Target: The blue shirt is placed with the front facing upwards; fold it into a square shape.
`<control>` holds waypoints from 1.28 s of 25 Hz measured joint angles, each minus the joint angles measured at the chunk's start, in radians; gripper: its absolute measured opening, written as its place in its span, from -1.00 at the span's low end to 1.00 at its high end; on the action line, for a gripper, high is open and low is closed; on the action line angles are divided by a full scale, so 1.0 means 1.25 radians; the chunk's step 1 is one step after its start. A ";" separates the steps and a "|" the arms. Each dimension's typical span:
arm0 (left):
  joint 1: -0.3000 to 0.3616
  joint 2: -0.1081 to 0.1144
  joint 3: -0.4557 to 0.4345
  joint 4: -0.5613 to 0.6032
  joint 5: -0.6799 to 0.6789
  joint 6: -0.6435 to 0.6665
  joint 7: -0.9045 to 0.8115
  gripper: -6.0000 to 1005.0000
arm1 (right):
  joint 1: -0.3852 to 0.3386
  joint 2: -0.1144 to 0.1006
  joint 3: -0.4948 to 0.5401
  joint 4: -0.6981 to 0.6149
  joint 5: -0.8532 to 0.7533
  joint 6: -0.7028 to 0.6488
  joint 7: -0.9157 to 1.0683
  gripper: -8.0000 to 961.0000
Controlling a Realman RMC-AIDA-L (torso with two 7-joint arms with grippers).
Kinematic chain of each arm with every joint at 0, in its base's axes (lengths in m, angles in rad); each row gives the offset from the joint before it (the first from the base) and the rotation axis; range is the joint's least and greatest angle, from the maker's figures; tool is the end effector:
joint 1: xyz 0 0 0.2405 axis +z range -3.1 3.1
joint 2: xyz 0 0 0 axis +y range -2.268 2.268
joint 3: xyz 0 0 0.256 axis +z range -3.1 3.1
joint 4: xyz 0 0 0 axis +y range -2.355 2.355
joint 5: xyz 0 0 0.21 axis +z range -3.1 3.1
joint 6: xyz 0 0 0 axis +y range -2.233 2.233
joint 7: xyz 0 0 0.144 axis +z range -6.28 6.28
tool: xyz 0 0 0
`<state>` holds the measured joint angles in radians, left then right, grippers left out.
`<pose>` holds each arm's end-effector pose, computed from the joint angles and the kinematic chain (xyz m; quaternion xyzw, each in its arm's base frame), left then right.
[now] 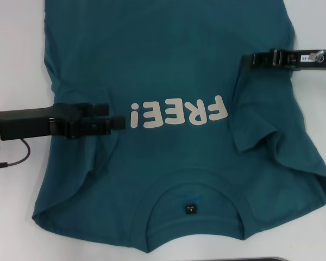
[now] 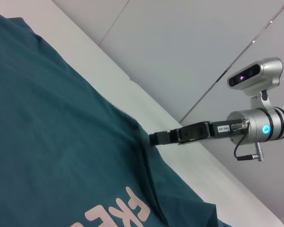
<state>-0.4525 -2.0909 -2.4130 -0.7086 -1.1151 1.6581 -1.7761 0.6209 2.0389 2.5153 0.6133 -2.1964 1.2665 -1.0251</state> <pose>-0.2719 0.2987 -0.0039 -0.8845 -0.3958 -0.2443 0.0362 0.2898 0.3758 0.0102 -0.7963 0.5466 0.1889 0.1772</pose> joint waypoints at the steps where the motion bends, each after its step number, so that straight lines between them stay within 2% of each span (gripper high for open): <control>1: 0.000 0.000 0.000 0.000 0.000 0.000 0.000 0.74 | 0.000 0.000 0.000 0.000 0.006 -0.001 -0.004 -0.84; 4: 0.002 0.001 0.000 0.000 -0.001 -0.001 0.000 0.74 | 0.000 0.000 0.000 0.000 0.018 -0.002 -0.018 -0.71; 7: 0.004 0.002 0.000 -0.002 -0.003 -0.001 0.000 0.74 | 0.001 0.000 0.000 0.000 0.020 -0.002 -0.020 -0.35; 12: 0.004 0.001 0.000 -0.002 -0.003 -0.001 0.000 0.74 | -0.007 -0.007 -0.001 0.005 0.021 0.027 -0.024 -0.07; 20: 0.010 0.001 -0.003 -0.002 -0.004 0.003 -0.001 0.74 | -0.059 -0.021 0.011 0.008 0.058 0.137 -0.108 0.00; 23: 0.013 0.001 -0.019 -0.002 -0.005 0.012 -0.003 0.74 | -0.095 -0.027 0.017 0.009 0.111 0.184 -0.169 0.03; 27: 0.014 0.000 -0.041 0.001 -0.006 0.028 -0.001 0.74 | -0.143 -0.027 0.037 0.003 0.202 0.221 -0.292 0.17; 32: 0.008 -0.004 -0.043 0.001 -0.007 0.032 -0.005 0.74 | -0.186 -0.015 0.063 0.000 0.277 0.228 -0.396 0.45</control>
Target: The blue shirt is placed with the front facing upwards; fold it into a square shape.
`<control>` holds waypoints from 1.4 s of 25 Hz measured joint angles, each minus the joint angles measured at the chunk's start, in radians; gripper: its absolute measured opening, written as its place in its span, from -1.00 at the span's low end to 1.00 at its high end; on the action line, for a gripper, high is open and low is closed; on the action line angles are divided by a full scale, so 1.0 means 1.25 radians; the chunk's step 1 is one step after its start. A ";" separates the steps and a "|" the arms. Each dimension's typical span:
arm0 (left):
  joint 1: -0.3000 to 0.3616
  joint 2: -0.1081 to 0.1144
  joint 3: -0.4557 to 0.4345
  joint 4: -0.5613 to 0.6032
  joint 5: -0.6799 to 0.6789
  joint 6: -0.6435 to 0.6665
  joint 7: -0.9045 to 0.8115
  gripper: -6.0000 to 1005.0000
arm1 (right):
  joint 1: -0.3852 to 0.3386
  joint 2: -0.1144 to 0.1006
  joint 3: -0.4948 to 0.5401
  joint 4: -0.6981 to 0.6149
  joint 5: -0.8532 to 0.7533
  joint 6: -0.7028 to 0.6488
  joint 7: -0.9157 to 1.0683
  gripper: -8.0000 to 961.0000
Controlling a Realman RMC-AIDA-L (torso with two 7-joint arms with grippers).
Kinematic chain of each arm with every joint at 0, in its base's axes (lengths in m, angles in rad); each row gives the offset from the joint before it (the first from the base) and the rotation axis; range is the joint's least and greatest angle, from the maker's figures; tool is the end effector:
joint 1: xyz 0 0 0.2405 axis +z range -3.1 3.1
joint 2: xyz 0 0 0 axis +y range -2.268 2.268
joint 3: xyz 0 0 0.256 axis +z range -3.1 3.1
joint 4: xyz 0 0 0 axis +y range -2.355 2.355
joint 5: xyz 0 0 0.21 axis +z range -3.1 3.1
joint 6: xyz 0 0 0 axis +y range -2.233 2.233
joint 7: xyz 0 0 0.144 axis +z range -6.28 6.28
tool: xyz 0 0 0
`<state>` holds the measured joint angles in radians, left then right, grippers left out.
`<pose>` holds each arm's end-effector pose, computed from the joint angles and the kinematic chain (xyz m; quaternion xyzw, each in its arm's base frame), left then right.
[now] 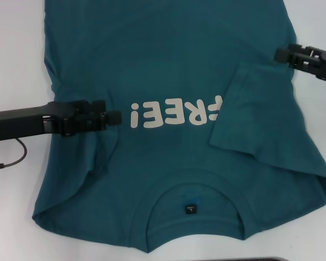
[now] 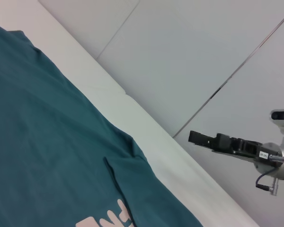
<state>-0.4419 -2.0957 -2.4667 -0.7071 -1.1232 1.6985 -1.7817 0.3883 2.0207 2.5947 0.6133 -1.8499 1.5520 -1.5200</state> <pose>-0.2729 0.2939 0.0018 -0.8727 -0.4048 -0.2707 0.0344 0.3169 0.3079 0.0480 -0.8281 0.3995 0.3378 0.2014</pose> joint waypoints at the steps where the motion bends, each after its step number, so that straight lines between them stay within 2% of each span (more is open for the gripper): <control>1: -0.001 0.000 0.000 0.000 0.000 0.001 -0.001 0.75 | -0.004 0.002 0.005 0.000 0.004 0.000 -0.009 0.52; 2: -0.003 0.000 0.000 0.000 0.000 0.002 -0.001 0.75 | -0.007 0.003 0.011 0.000 0.005 0.001 -0.014 0.59; 9: -0.008 0.004 -0.001 0.000 0.000 0.009 -0.016 0.76 | -0.025 0.010 0.051 -0.002 0.012 0.059 -0.054 0.57; 15: 0.005 0.011 -0.001 -0.005 0.001 0.019 -0.016 0.75 | -0.030 0.018 0.051 -0.008 0.012 0.075 -0.058 0.57; 19: 0.014 0.019 -0.001 -0.004 0.002 0.035 -0.016 0.75 | -0.036 0.018 0.045 -0.012 0.002 0.079 -0.070 0.57; 22: 0.023 0.023 -0.002 -0.006 0.002 0.046 -0.016 0.74 | -0.044 0.011 0.039 -0.006 -0.020 0.100 -0.077 0.57; 28: 0.045 0.030 -0.006 -0.005 0.007 0.050 -0.016 0.74 | -0.038 -0.020 0.035 0.032 -0.109 0.184 -0.059 0.55; 35: 0.101 0.040 -0.011 -0.001 0.010 0.066 -0.016 0.74 | -0.002 -0.025 0.010 0.062 -0.196 0.214 -0.030 0.54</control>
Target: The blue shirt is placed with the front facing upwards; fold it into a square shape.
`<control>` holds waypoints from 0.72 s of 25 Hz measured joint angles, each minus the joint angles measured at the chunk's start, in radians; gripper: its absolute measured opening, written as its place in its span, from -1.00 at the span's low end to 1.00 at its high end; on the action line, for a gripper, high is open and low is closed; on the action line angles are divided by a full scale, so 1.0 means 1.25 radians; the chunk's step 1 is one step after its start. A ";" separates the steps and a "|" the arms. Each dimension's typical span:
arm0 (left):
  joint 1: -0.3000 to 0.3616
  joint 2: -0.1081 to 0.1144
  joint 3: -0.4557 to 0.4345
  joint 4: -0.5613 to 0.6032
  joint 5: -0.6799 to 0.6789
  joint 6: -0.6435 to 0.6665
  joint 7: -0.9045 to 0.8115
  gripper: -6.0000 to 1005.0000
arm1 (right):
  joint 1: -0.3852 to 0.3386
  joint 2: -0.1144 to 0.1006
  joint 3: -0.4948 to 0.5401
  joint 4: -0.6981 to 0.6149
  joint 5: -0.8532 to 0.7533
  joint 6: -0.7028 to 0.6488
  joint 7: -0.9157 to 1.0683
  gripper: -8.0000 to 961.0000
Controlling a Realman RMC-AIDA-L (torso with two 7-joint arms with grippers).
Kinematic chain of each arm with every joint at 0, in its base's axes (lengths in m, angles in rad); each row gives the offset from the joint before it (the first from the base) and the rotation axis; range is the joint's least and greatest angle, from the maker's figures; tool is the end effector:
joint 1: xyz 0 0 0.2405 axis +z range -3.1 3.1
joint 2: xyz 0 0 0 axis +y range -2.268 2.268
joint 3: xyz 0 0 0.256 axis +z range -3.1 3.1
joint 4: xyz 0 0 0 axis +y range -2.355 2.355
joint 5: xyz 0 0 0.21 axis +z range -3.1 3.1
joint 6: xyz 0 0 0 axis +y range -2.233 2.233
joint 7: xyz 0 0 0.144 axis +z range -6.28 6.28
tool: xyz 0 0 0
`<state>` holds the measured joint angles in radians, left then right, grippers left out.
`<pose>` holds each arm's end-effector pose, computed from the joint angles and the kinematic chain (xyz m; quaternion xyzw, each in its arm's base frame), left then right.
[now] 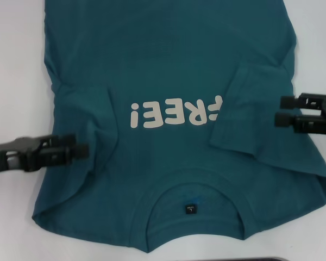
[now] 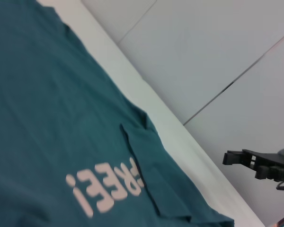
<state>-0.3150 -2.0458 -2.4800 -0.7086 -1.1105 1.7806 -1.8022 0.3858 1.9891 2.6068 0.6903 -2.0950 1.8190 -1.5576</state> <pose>-0.3125 0.2516 0.0222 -0.8498 -0.4572 -0.2605 0.0314 0.3137 0.2711 0.0525 -0.8985 0.3478 0.2551 0.0818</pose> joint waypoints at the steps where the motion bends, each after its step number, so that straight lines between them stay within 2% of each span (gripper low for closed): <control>1: 0.008 0.001 0.000 -0.001 0.000 0.005 0.000 0.74 | 0.008 -0.002 -0.009 0.000 -0.010 0.000 0.007 0.53; 6: 0.047 0.019 -0.002 0.002 0.002 0.026 -0.010 0.74 | 0.046 -0.013 -0.033 0.002 -0.059 -0.003 0.052 0.53; 18: 0.083 0.058 -0.020 0.003 0.069 0.055 -0.055 0.74 | 0.078 -0.008 -0.024 0.001 -0.051 -0.023 0.056 0.53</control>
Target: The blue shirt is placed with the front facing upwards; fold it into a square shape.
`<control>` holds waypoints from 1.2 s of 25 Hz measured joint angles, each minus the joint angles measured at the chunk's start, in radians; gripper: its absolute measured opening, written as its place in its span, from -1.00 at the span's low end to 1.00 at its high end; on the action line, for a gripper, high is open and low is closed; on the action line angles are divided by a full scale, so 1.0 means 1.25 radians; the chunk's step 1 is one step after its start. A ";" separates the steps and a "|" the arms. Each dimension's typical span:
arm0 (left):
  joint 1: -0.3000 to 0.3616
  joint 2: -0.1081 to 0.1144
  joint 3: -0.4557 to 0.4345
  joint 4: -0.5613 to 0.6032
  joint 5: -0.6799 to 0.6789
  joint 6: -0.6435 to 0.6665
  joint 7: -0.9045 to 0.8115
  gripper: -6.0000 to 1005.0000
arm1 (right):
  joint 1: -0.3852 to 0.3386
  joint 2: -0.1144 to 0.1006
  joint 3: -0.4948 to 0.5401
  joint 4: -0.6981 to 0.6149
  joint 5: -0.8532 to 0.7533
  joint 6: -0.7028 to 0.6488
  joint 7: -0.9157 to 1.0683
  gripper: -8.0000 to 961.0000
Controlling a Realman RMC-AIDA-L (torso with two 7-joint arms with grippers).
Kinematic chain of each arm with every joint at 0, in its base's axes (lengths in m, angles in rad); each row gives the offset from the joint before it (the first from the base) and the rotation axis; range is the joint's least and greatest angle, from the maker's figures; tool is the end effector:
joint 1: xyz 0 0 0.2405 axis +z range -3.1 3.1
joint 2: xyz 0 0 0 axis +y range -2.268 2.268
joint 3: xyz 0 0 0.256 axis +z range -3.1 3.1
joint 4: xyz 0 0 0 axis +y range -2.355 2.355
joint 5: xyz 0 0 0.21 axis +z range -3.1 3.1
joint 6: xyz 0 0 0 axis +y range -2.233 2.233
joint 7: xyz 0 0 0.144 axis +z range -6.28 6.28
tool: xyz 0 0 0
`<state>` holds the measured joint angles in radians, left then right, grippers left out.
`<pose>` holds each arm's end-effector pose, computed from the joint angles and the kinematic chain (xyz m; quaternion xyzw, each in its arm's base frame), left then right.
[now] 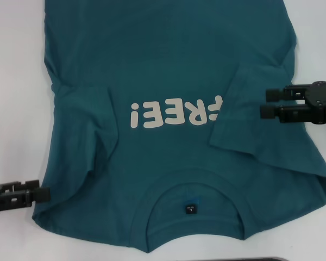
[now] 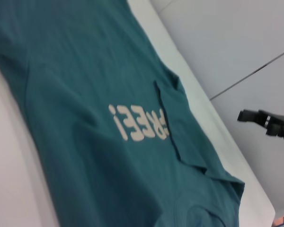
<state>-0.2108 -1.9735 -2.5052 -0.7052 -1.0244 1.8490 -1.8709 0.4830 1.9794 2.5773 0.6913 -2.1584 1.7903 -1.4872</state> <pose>-0.3524 0.2066 0.0476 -0.8177 -0.5339 -0.2139 0.0234 0.2950 0.2988 0.0487 -0.9119 0.3442 0.2162 0.0573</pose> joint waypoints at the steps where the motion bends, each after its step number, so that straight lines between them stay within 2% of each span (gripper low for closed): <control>1: 0.001 0.003 0.000 0.000 0.006 0.004 -0.008 0.74 | 0.002 0.000 0.001 0.000 0.000 -0.002 0.000 0.53; 5: 0.002 0.011 -0.005 0.000 0.027 0.012 -0.033 0.74 | 0.008 0.000 0.004 0.000 0.000 -0.008 0.000 0.53; 14: -0.007 0.013 -0.049 0.000 0.103 -0.006 -0.066 0.74 | 0.015 0.001 0.015 0.000 0.000 -0.020 -0.002 0.53; 21: -0.017 0.013 -0.054 0.000 0.134 -0.010 -0.083 0.67 | 0.021 0.000 0.021 0.001 0.001 -0.024 -0.002 0.53; 30: -0.033 0.004 -0.053 0.000 0.180 -0.022 -0.101 0.62 | 0.023 0.000 0.025 0.002 0.010 -0.028 -0.001 0.53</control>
<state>-0.2522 -1.9690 -2.5713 -0.7055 -0.7991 1.8221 -1.9971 0.5118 1.9794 2.6082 0.6933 -2.1455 1.7558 -1.4886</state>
